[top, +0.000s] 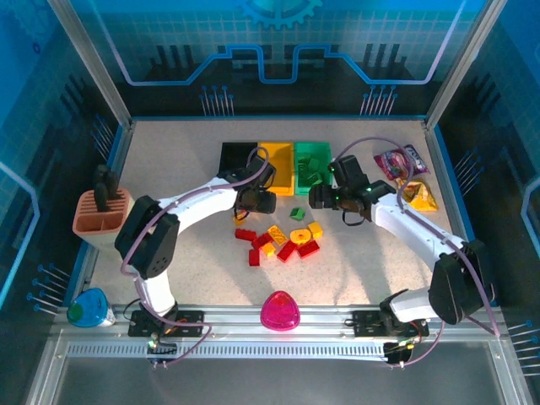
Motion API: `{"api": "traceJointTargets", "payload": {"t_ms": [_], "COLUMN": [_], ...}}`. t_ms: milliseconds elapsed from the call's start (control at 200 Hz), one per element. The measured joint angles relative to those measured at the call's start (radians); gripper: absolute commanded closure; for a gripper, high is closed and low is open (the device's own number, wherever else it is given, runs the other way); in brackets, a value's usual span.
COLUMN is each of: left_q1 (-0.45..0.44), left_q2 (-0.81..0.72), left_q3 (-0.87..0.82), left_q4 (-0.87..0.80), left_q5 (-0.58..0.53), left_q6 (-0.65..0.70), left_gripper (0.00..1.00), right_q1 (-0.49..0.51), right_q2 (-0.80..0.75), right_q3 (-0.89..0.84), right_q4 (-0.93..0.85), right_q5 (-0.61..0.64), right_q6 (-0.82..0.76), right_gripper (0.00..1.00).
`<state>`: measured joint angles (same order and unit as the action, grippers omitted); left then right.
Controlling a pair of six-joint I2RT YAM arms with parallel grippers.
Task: Sort the legos into containers by color
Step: Pick up the lego from the center of the table.
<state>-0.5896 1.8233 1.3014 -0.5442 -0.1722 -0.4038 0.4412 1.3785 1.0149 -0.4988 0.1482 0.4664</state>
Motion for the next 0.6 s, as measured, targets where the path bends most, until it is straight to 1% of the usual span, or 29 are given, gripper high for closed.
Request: {"api": "traceJointTargets", "payload": {"t_ms": [450,600], "left_q1": [0.011,0.011], "left_q2": [0.152,0.177], "left_q3": [0.107,0.136], "left_q4": [-0.055,-0.065], "left_q5": [-0.024,-0.042], "left_q6": [0.023,0.040], "left_gripper": [0.40,0.40], "right_q1": [-0.015,-0.017], "right_q2": [-0.042,-0.053], "right_q3": [-0.051,-0.057], "right_q4": [0.022,0.027], "right_q5": [-0.011,-0.011], "right_q6": [0.005,0.005], "right_gripper": [0.16,0.16]}}
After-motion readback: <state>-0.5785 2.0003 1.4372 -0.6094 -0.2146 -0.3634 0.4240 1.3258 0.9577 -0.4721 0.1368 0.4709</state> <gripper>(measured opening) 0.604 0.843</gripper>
